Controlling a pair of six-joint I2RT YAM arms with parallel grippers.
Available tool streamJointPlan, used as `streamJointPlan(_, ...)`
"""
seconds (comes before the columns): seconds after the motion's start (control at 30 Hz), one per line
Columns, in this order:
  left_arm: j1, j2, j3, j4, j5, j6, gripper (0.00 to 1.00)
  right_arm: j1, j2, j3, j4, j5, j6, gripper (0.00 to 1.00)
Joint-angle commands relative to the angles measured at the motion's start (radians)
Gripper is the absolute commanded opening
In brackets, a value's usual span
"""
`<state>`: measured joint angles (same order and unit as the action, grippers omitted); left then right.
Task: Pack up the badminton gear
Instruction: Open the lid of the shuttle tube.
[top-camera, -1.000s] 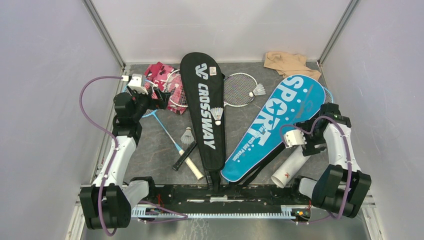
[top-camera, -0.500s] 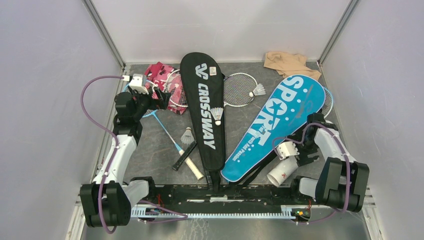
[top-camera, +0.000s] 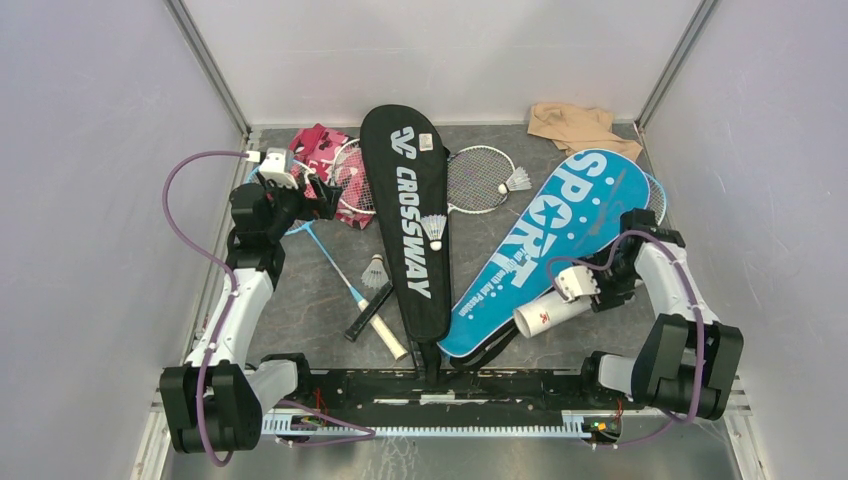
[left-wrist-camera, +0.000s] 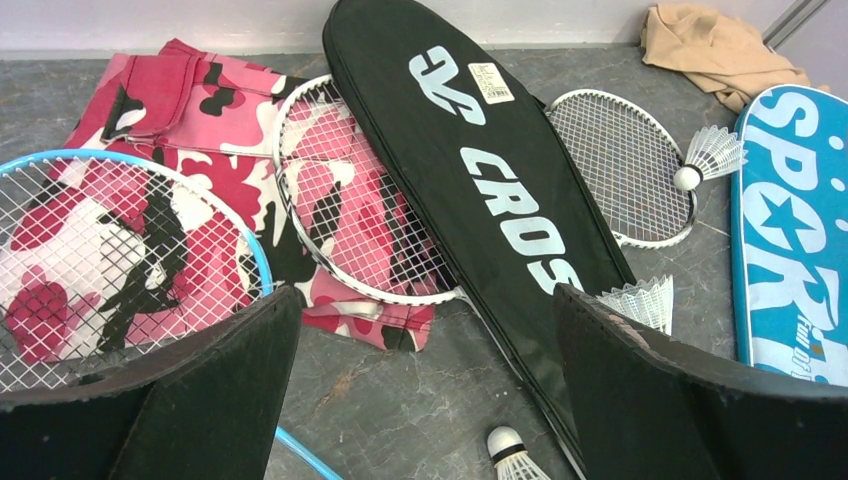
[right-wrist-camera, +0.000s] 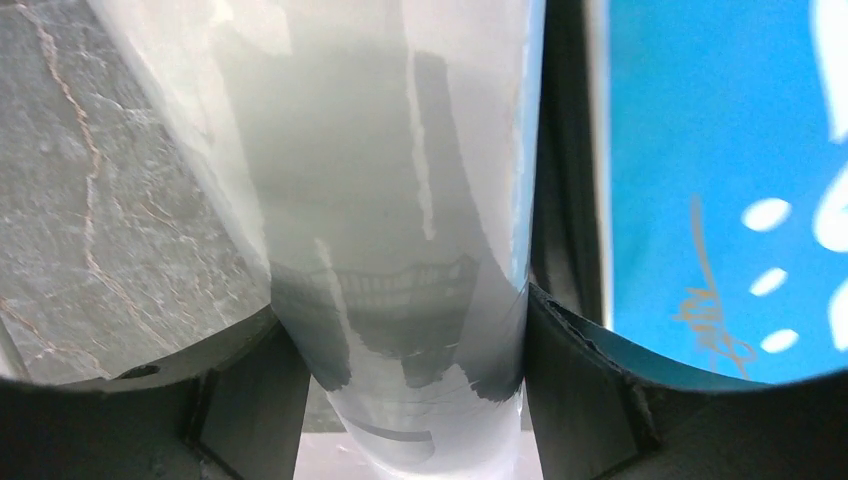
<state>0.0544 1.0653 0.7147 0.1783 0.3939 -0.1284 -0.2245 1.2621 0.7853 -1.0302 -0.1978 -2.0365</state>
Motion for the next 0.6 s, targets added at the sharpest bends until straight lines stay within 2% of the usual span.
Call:
streamJointPlan(0.0, -0.006, 0.002, 0.065, -0.032, -0.001, 0.058, 1.00, -0.001, -0.029, 0.108, -0.113, -0.081, -0.203, 0.45)
streamJointPlan(0.1, -0.010, 0.017, 0.108, -0.095, 0.060, 0.101, 1.00, 0.000, -0.029, 0.174, -0.181, -0.132, -0.191, 0.41)
streamJointPlan(0.2, -0.038, 0.058, 0.204, -0.258, 0.147, 0.209, 1.00, 0.001, -0.019, 0.247, -0.225, -0.287, -0.113, 0.40)
streamJointPlan(0.37, -0.181, 0.118, 0.373, -0.534, 0.237, 0.381, 1.00, 0.030, -0.030, 0.288, -0.213, -0.519, 0.020, 0.40)
streamJointPlan(0.47, -0.297, 0.121, 0.415, -0.624, 0.253, 0.435, 1.00, 0.083, -0.033, 0.292, -0.113, -0.603, 0.221, 0.39)
streamJointPlan(0.57, -0.395, 0.128, 0.449, -0.660, 0.262, 0.453, 1.00, 0.157, -0.055, 0.246, 0.080, -0.606, 0.467, 0.37)
